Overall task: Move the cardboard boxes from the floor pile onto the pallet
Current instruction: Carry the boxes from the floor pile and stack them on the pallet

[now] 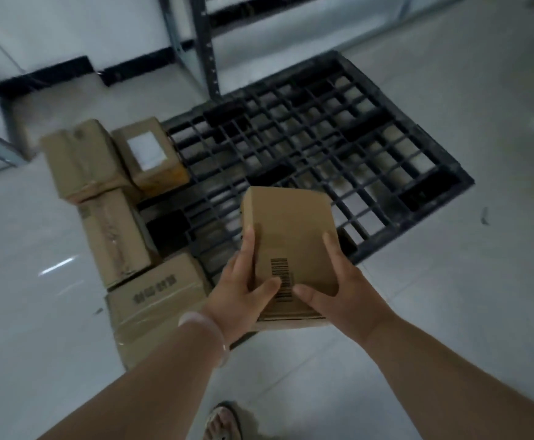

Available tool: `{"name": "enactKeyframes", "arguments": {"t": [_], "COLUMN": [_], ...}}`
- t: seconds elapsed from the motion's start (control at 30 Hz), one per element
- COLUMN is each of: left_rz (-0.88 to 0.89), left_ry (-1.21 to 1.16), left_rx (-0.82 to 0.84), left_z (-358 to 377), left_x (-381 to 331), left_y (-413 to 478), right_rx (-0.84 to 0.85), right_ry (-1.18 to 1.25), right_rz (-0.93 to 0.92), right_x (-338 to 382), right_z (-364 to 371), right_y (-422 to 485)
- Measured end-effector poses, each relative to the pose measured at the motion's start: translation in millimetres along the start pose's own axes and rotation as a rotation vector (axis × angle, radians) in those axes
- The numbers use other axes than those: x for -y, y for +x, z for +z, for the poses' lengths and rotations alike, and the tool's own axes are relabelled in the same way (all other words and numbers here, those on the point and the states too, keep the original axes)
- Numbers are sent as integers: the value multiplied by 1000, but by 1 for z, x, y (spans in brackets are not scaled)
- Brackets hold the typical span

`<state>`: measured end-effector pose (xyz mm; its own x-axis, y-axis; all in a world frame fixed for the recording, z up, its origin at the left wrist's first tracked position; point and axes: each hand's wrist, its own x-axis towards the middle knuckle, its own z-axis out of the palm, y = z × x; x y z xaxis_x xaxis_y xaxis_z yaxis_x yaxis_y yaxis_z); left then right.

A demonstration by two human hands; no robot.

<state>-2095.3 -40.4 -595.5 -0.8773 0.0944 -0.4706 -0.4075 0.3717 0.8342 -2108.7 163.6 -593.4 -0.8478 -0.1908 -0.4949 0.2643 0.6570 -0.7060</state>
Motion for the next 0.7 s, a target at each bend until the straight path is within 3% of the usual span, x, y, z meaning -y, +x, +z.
{"name": "enactKeyframes", "arguments": {"t": [0.17, 0.33, 0.57, 0.7], "left_rz": [26, -67, -206, -309], "left_ry": [62, 60, 75, 31], "left_rx": [-66, -147, -347, -376], "left_z": [-69, -127, -181, -181], "left_x": [-2, 26, 94, 134], "left_y": [21, 60, 125, 145], "right_rx": [13, 64, 137, 253], "right_ry": [-57, -142, -198, -271], "right_rz": [-64, -98, -139, -132], "right_x": [71, 113, 134, 119], "right_z": [8, 43, 121, 159], "right_y": [52, 123, 236, 278]}}
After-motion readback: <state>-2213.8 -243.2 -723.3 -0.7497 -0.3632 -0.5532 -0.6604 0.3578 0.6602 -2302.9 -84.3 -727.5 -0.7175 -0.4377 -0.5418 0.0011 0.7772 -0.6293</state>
